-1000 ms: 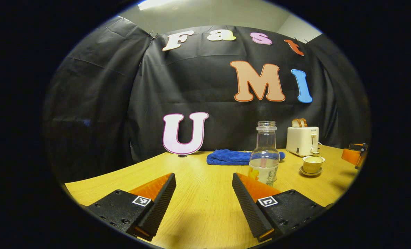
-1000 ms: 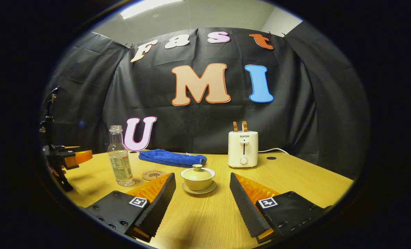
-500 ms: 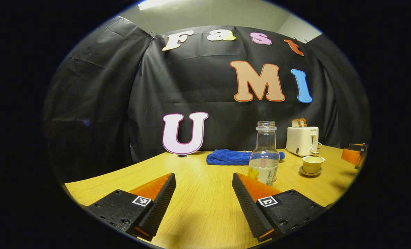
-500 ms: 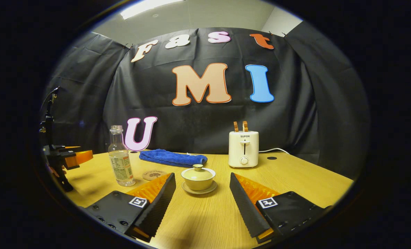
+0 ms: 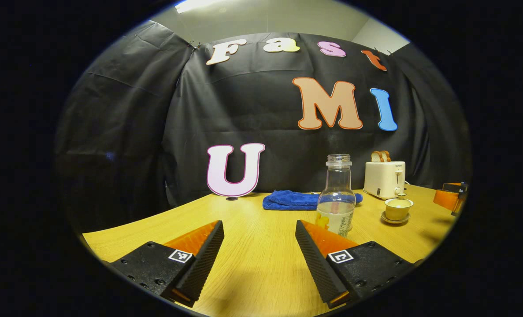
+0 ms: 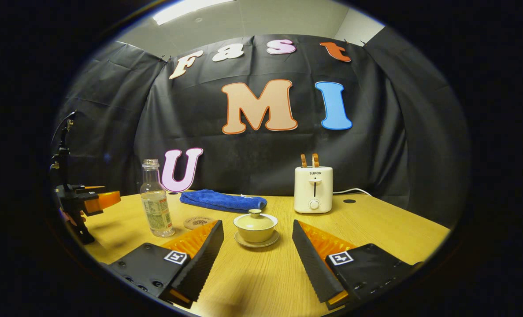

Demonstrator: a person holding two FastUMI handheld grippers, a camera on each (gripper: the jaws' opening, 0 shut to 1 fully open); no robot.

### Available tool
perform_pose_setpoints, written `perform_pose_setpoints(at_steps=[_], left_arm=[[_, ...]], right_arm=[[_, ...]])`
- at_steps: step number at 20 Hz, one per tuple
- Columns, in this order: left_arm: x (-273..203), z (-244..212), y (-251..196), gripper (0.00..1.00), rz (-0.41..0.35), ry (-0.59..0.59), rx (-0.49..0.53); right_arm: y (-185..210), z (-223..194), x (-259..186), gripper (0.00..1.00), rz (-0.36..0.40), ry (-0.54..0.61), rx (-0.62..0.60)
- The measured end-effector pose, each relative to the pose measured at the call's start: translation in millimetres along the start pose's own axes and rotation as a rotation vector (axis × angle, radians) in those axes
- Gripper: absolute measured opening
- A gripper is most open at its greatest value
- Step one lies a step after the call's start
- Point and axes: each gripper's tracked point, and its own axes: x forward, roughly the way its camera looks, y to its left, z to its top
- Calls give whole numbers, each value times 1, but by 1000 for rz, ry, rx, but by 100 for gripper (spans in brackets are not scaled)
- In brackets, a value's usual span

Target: Open the teacup lid with one hand, grasp the water bottle and pour water into the teacup with the other hand; after pouring, place the water bottle on the coaster and then close the teacup lid.

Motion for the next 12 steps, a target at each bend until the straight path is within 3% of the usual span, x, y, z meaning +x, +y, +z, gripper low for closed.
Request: perform_pose_setpoints(at_steps=[3,4,5,9,11,12], left_arm=[[0,-1,0,95,0,0,0],[0,-1,0,95,0,1,0],[0,-1,0,95,0,0,0],[0,-1,0,95,0,1,-1],[0,-1,0,96,-1,1,-1],[0,-1,1,95,-1,1,-1]], right_arm=[[4,0,6,94,17,2,1],[6,-2,10,99,22,3,1],[6,-1,13,94,23,3,1],[9,-3,29,94,31,11,3],[9,-5,42,99,28,18,5],[10,-5,47,94,31,22,5]])
